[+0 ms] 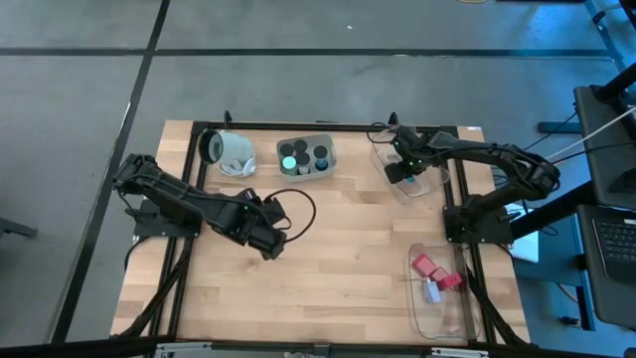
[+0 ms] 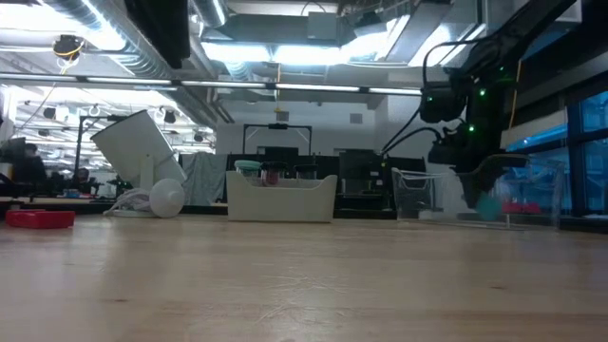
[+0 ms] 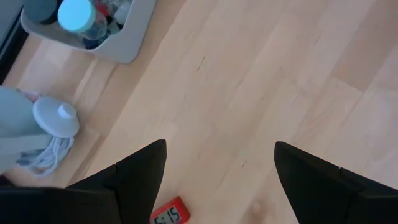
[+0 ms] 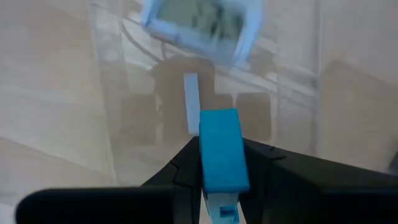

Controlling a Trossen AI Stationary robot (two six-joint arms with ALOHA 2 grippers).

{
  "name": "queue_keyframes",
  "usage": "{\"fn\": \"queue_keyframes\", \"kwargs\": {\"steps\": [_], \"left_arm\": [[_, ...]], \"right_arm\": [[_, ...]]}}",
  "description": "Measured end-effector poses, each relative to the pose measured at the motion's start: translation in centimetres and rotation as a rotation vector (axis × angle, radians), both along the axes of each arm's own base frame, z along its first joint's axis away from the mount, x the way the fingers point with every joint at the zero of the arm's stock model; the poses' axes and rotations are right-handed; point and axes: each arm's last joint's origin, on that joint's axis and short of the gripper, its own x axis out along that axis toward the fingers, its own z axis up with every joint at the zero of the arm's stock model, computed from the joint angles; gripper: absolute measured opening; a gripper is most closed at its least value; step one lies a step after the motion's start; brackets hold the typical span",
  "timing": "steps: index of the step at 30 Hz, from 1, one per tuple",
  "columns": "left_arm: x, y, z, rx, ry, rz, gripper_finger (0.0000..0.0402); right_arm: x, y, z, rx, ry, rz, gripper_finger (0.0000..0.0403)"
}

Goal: Pick & Place Office items
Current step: Put the blue digital clock into the top transparent bin, then put the red digital clock into the top transparent bin

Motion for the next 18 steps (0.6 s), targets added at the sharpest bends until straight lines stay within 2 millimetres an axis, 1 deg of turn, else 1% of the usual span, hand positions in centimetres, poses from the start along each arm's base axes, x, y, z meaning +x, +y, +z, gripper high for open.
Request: {"fn": "queue_keyframes", "kwargs": {"steps": [4,7,10,15,18], "left_arm": [[-0.6,-0.5,0.0,0.017,0.014,0.026,0.0294],[-0.9,-0.8,0.0,0.035,0.024,0.020,0.0294],[-1.1,-0.9,-0.1,0.037,0.032,0.012,0.0294],[-1.3,-1.5,-0.1,0.001,0.073,-0.051,0.0294],[-1.6,-2.2,-0.2,-0.025,0.113,-0.133,0.0294]], "right_arm": [[0.0,-0.2,-0.1,-0.003,0.006,0.028,0.0090],[0.1,-0.3,0.1,-0.011,0.006,0.047,0.0120],[0.5,-0.5,0.6,-0.028,-0.010,0.070,0.0154],[1.1,-1.0,2.2,-0.034,-0.029,0.081,0.0218],[1.5,-1.2,3.5,-0.017,-0.038,0.103,0.0252]]}}
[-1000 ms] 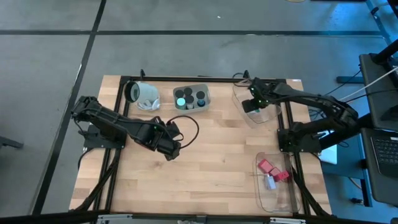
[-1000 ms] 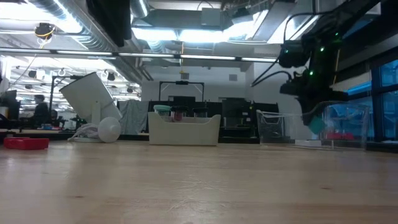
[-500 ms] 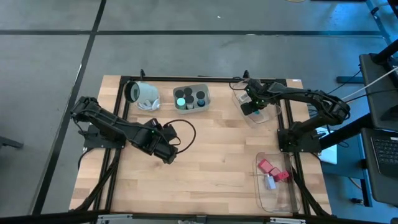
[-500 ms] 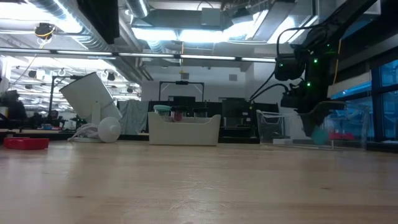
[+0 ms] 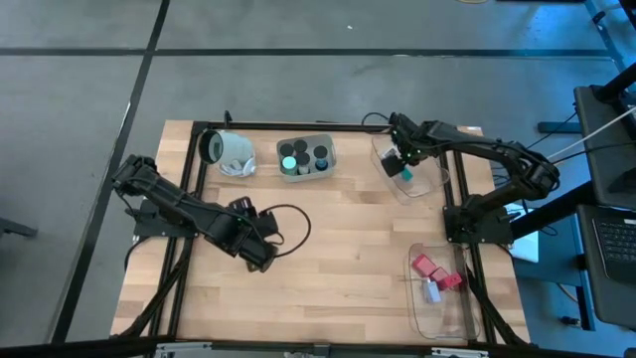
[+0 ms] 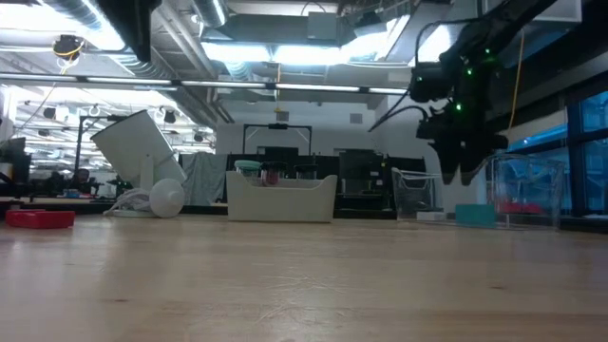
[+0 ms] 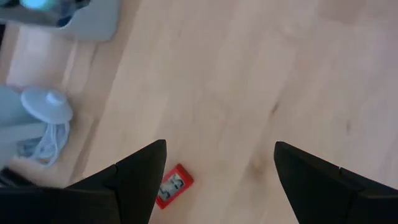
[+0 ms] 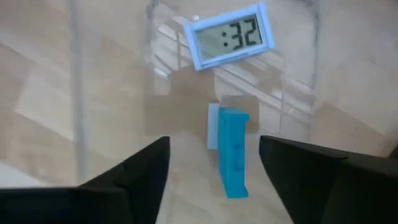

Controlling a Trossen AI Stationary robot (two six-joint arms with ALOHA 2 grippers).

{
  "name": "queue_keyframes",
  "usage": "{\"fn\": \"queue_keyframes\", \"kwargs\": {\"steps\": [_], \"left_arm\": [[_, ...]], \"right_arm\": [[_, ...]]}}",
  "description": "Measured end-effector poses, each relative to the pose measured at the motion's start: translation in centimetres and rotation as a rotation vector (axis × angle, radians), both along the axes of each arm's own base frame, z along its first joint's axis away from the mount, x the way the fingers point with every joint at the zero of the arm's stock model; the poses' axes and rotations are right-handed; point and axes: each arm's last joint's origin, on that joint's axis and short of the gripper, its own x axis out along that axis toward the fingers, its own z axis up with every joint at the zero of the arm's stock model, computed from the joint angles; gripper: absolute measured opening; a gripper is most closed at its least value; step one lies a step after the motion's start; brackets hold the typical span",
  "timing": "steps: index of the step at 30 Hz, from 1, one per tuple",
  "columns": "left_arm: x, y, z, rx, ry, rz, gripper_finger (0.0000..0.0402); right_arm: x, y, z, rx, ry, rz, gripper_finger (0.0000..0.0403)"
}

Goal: Pick & Place Office items
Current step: Put the red digital clock into the top transparent bin

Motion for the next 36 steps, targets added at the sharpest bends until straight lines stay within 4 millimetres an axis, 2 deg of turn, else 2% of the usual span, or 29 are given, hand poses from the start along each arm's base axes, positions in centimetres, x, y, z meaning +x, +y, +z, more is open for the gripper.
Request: {"fn": "queue_keyframes", "kwargs": {"steps": [4,8,11,14,20,25,28,32,36], "left_arm": [[-0.4,-1.1,-0.2,0.045,0.036,-0.156,0.0294],[-0.7,-2.2,-0.5,0.084,0.061,-0.283,0.0294],[-1.2,-2.5,-1.8,0.099,0.105,-0.307,0.0294],[-2.1,-2.2,-4.3,0.103,0.210,-0.321,0.0294],[-4.5,0.2,-10.3,0.018,0.516,-0.337,0.0294],[-5.8,2.4,-14.4,-0.071,0.596,-0.354,0.0294],[-6.0,3.2,-15.6,-0.060,0.590,-0.382,0.0294],[-5.9,4.2,-16.0,0.009,0.600,-0.426,0.0294],[-5.9,4.9,-16.8,-0.031,0.589,-0.479,0.0294]], "right_arm": [[0.4,0.1,1.8,-0.011,0.017,0.015,0.0281],[0.7,0.7,3.8,-0.054,0.004,0.064,0.0294],[0.6,1.7,5.4,-0.091,-0.049,0.097,0.0295],[0.2,2.9,6.9,-0.127,-0.107,0.124,0.0295],[-1.0,5.1,9.3,-0.175,-0.217,0.151,0.0296],[-1.7,6.4,10.4,-0.174,-0.300,0.144,0.0296],[-1.9,6.8,10.7,-0.172,-0.321,0.136,0.0296],[-1.8,7.0,10.7,-0.165,-0.327,0.130,0.0296],[-1.8,6.9,10.7,-0.164,-0.327,0.123,0.0296]]}}
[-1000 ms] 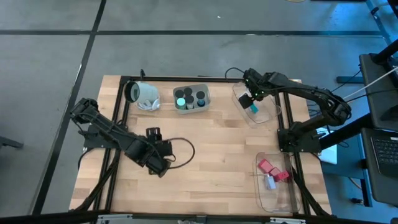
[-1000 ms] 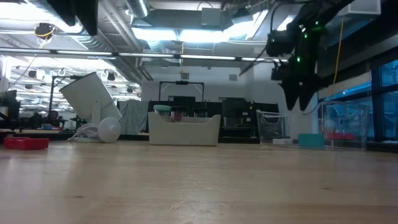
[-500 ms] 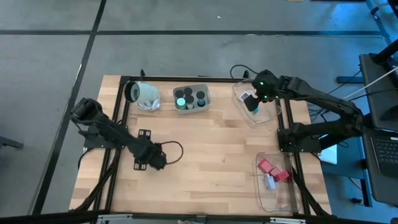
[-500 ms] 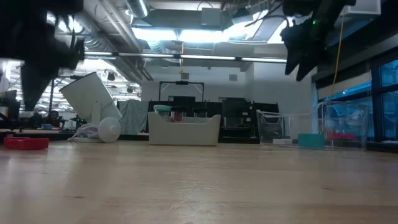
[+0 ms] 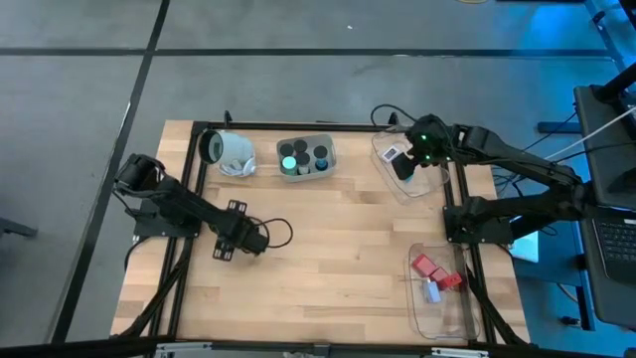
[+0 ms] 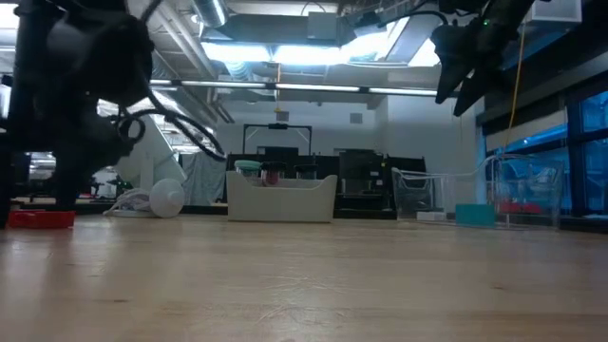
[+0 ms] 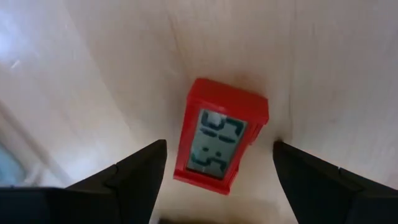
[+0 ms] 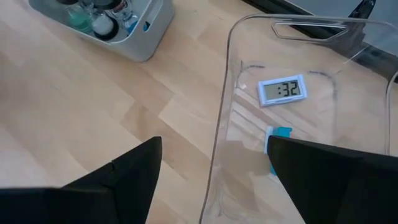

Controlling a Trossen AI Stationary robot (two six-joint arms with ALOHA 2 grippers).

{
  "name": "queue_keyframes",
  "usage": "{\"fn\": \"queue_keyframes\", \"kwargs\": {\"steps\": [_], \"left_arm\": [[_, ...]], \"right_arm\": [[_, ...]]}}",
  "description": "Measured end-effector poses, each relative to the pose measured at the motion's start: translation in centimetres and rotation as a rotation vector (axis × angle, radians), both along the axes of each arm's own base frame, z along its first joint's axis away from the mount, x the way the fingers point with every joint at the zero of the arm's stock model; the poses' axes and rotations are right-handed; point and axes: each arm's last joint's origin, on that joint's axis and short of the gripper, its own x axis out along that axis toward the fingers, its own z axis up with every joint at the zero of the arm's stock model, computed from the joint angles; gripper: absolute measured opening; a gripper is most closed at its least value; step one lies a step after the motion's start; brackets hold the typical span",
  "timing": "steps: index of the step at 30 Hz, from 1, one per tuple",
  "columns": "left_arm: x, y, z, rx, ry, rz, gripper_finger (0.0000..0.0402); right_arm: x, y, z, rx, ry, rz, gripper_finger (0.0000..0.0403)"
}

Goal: Pick & Place Office items
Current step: Put the red digital clock into the top transparent bin

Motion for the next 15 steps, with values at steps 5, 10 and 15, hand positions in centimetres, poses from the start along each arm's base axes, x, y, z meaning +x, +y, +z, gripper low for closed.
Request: {"fn": "queue_keyframes", "kwargs": {"steps": [5,10,15], "left_arm": [[0.0,1.0,-0.4,-0.051,0.006,0.040,0.0290],[0.2,1.6,-0.3,-0.122,0.002,0.074,0.0254],[0.3,1.6,-0.4,-0.151,0.000,0.105,0.0186]], "right_arm": [[0.0,0.0,0.0,0.000,0.000,-0.001,0.0296],[0.0,0.0,0.0,0.000,0.001,0.000,0.0296],[0.2,0.3,0.0,-0.003,0.003,0.023,0.0296]]}}
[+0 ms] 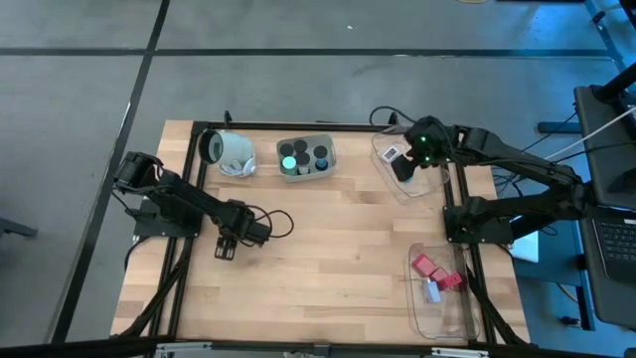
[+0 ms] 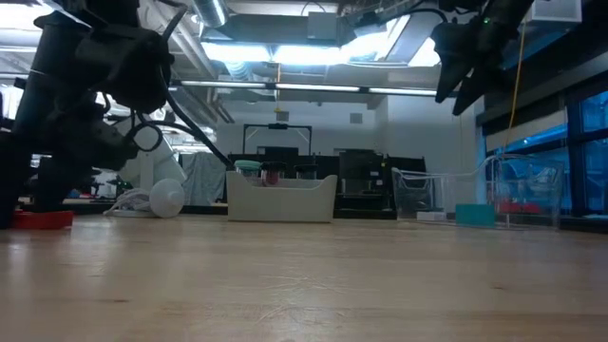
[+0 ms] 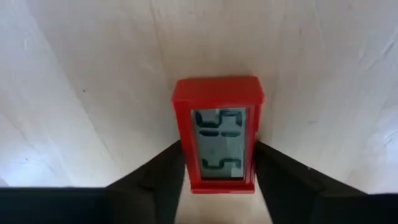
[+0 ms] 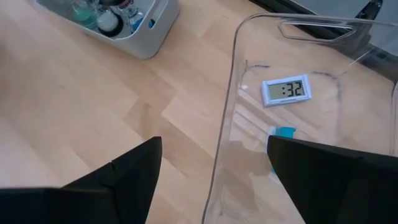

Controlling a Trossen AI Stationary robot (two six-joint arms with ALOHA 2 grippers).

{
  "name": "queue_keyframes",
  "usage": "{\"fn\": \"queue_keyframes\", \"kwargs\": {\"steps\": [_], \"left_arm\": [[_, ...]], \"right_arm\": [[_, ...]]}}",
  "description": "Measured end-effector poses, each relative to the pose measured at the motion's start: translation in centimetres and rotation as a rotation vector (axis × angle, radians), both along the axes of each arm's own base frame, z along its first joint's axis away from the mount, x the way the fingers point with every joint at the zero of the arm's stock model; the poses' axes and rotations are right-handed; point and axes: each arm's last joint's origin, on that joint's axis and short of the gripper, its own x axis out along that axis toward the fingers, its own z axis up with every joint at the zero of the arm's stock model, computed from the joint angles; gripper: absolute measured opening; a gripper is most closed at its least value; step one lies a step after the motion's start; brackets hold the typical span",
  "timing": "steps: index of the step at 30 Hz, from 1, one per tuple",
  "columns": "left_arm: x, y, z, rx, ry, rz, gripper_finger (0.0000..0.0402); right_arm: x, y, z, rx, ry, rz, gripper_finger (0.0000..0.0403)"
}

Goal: Pick & Place Office items
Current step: Put the red digital clock into the top transparent bin

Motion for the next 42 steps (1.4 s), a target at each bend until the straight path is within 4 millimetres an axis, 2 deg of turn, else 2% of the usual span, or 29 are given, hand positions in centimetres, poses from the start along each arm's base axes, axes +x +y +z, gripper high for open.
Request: {"fn": "queue_keyframes", "kwargs": {"steps": [3,8,13,18,24,29,37,42], "left_arm": [[0.0,0.0,0.0,0.002,-0.002,0.023,0.0150],[1.0,-0.3,0.6,0.003,-0.059,0.084,0.0149],[2.9,-1.2,3.1,-0.049,-0.217,0.086,0.0149],[5.4,-2.1,7.0,-0.152,-0.524,0.113,0.0149],[8.2,-3.6,11.6,-0.357,-1.028,0.062,0.0149],[9.6,-4.8,13.9,-0.471,-1.309,-0.043,0.0149],[11.3,-6.0,14.4,-0.493,-1.522,-0.218,0.0149],[12.7,-6.1,14.0,-0.474,-1.636,-0.327,0.0149]], "right_arm": [[0.1,0.2,0.0,0.002,-0.001,0.010,0.0296],[0.3,0.7,0.0,0.030,-0.013,0.051,0.0296],[0.6,1.5,0.0,0.042,-0.017,0.109,0.0296],[1.2,2.9,0.1,0.054,-0.032,0.221,0.0296],[2.6,6.1,0.6,-0.010,-0.102,0.475,0.0296],[3.7,9.7,1.5,-0.108,-0.229,0.735,0.0296],[4.7,15.6,3.8,-0.329,-0.537,1.115,0.0296],[6.1,18.4,4.0,-0.377,-0.695,1.270,0.0296]]}}
